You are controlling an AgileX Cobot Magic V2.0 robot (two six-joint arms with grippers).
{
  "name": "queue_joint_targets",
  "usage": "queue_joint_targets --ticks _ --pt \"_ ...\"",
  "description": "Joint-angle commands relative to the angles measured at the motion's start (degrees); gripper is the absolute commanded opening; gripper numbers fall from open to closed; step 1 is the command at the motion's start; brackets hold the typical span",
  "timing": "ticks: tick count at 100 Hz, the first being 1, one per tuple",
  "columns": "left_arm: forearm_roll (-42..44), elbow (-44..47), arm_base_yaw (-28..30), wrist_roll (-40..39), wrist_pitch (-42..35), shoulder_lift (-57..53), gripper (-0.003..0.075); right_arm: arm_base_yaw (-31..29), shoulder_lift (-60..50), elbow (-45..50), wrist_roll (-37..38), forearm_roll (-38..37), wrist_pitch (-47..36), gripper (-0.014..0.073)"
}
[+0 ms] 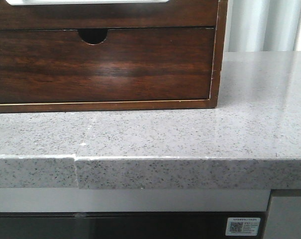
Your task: Put scissors in drawer with both arms
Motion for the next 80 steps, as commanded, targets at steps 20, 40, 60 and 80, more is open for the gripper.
queue_joint_targets --ticks 20,40,60,80 --pt "2.86 -16.98 -0.35 -0.15 10.82 13.44 -0.002 -0.35 14.44 -15.49 -0.07 0.02 11.13 -0.0069" --pt "4.21 -21.28 -0.35 -0.15 11.6 19.25 -0.002 -0.35 21.61 -20.38 -0.07 0.02 13.7 -0.0069" --pt "4.41 -21.28 -0.35 -0.15 12.14 19.88 -0.002 -0.35 23.41 -20.38 -0.07 0.02 12.01 -0.0069" --pt "4.1 -21.28 -0.35 -0.15 12.14 19.88 -0.002 -0.35 23.41 -20.38 -0.07 0.02 12.01 -0.0069"
